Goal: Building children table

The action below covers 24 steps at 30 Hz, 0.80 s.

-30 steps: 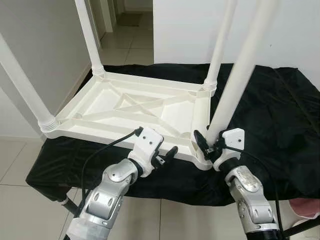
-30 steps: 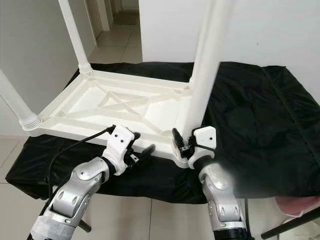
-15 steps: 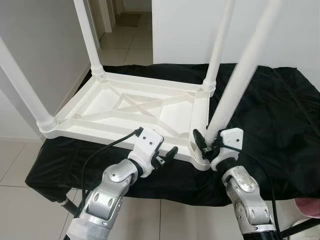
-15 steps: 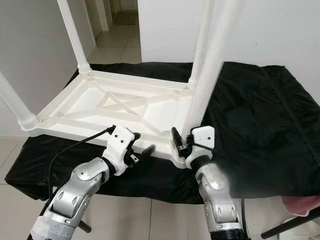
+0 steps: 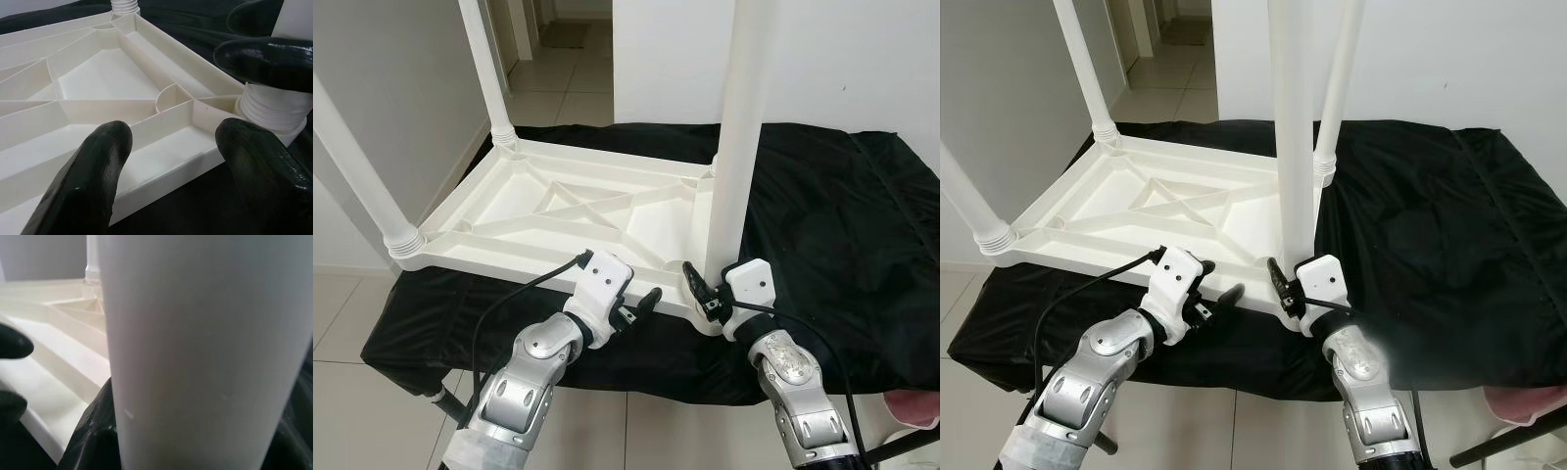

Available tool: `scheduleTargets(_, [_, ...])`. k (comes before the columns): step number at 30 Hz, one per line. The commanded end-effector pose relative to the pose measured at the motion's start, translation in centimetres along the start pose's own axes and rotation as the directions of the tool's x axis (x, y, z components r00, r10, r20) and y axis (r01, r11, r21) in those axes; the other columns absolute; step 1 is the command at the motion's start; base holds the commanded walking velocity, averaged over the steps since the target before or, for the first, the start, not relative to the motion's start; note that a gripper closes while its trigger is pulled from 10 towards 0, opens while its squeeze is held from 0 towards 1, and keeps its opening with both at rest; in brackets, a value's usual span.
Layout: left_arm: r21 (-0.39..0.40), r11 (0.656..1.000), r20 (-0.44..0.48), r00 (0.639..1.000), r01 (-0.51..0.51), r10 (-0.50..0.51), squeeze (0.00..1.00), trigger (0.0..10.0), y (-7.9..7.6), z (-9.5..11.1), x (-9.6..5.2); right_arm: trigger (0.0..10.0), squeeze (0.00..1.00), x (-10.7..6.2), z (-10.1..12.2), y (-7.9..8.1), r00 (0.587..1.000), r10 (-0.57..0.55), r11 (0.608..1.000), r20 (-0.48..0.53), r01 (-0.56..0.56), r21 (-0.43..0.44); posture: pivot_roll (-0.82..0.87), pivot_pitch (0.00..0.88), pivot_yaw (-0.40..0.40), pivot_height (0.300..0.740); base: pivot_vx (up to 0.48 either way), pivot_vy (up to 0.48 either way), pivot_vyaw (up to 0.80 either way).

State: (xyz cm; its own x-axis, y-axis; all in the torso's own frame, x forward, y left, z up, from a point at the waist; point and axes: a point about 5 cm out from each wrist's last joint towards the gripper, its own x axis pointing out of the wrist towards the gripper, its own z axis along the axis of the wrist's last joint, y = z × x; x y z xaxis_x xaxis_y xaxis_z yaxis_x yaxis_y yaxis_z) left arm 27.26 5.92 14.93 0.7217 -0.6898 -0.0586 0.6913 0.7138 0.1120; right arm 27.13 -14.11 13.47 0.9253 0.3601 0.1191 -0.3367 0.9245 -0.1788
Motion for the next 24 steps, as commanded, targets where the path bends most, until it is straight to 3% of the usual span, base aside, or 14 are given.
scheduleTargets(1, [-0.001,1.000,-0.010,1.000,-0.024,0.024,0.00,10.0,0.04,-0.16,-0.13,10.0,0.00,-0.78,-3.43,1.33,0.985,0.041,0.991,-0.165,-0.019,0.134,-0.01,0.023,0.046,0.740,0.000,0.000,0.00])
scheduleTargets(19, [0.003,1.000,-0.008,1.000,-0.027,0.027,0.00,10.0,0.03,-0.14,-0.03,10.0,0.00,0.07,-3.74,1.70,0.983,0.035,0.987,-0.180,-0.006,0.158,-0.02,0.024,0.053,0.740,0.000,0.000,0.00])
scheduleTargets(24, [0.001,0.999,-0.008,0.999,-0.034,0.034,0.00,10.0,0.14,-0.17,-0.07,10.0,0.00,-0.07,-3.53,1.57,0.985,-0.023,0.984,-0.173,0.053,0.168,-0.02,0.027,0.049,0.740,0.000,0.000,0.00])
